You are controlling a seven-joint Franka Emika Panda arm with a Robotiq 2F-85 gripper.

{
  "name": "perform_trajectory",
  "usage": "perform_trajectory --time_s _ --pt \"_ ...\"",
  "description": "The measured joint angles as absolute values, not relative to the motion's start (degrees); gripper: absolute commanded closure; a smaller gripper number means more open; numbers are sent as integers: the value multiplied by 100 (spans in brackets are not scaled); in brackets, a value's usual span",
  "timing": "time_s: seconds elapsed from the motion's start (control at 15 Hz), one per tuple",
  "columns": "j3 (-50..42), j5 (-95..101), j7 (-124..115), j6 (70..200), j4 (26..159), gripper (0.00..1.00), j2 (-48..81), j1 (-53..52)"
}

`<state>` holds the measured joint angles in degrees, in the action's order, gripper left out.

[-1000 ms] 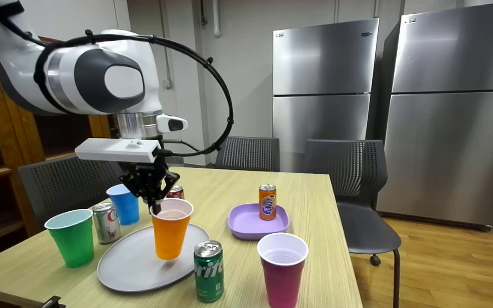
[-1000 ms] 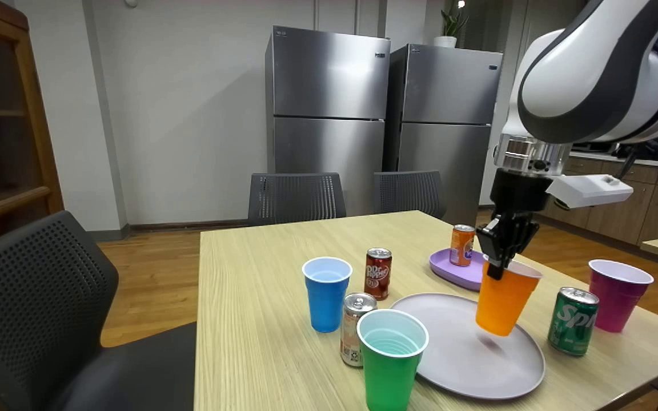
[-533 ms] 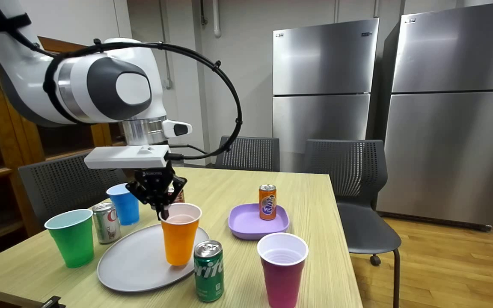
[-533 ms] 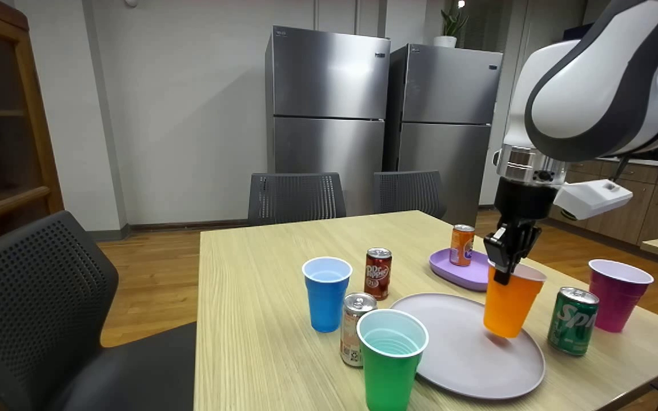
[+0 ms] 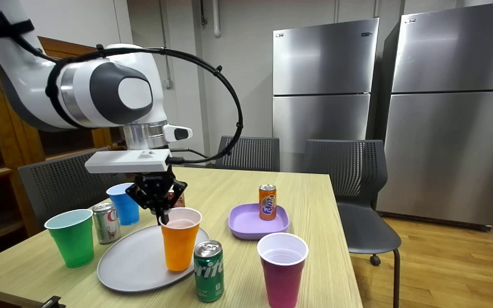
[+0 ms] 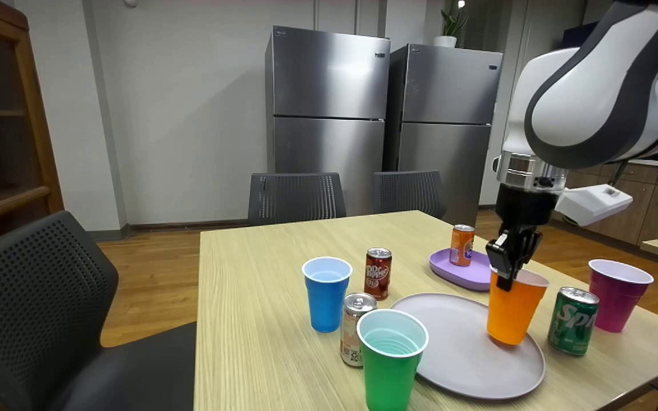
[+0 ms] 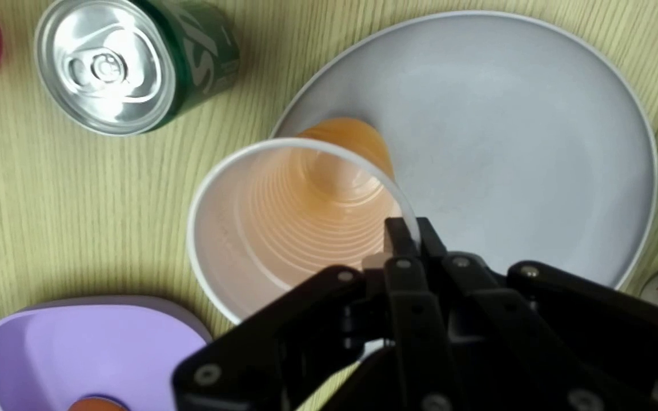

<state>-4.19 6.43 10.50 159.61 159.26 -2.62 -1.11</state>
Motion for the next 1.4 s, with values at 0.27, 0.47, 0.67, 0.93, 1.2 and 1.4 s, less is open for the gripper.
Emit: perform_trajectory --time_s 0.27,0.47,0.67,0.93,1.2,1.4 --pt "-419 643 1050 15961 15924 41 -252 -111" --pt "-419 643 1050 15961 15923 19 -252 -111" --pt "-419 631 1050 15961 15915 0 -252 -111" --pt "-370 225 1133 15961 15877 0 -302 -144" --pt "-347 -399 1427 15953 15836 0 -507 -200" --pt "-370 -693 1559 15930 15828 0 -729 -206"
